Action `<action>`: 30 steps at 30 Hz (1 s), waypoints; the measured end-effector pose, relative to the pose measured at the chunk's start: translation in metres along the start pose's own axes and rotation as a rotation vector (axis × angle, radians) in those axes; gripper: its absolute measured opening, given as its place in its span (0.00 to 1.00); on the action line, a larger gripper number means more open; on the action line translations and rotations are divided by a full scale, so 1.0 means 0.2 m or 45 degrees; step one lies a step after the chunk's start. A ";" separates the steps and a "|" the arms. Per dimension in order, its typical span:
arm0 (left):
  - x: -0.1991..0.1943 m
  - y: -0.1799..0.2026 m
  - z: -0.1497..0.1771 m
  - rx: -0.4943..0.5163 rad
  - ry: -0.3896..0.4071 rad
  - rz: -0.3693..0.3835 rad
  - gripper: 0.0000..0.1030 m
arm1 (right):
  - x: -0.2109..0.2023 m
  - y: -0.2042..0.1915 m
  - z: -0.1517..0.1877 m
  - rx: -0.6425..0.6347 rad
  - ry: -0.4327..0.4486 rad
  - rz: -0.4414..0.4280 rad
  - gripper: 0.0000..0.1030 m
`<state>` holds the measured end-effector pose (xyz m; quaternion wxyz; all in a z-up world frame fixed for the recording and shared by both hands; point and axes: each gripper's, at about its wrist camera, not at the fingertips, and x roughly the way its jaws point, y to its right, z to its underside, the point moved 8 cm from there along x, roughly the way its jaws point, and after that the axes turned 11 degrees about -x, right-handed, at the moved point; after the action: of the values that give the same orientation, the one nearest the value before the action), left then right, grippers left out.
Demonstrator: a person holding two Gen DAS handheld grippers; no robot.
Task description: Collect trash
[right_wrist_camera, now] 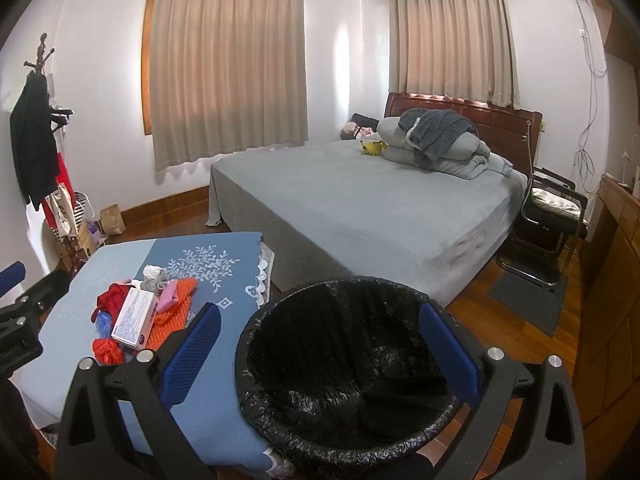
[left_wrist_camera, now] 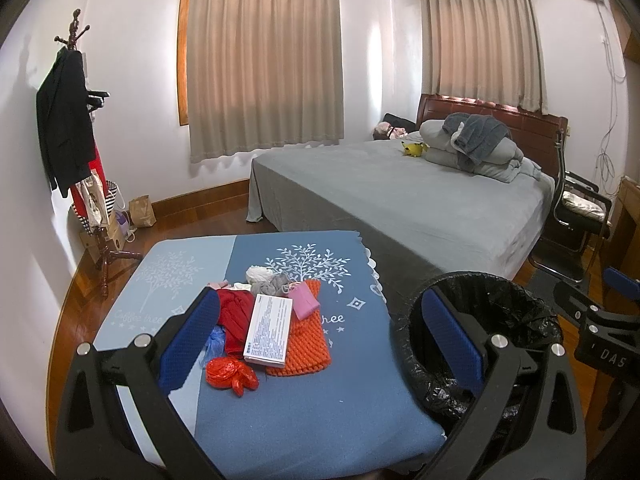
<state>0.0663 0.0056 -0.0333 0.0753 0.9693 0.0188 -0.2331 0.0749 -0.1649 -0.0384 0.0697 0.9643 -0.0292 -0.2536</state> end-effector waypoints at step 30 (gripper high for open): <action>0.00 0.01 -0.01 -0.004 -0.002 0.001 0.95 | 0.00 0.00 0.00 0.006 -0.005 -0.002 0.94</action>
<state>0.0674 0.0045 -0.0324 0.0768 0.9691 0.0188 -0.2337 0.0760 -0.1641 -0.0380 0.0671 0.9641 -0.0292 -0.2553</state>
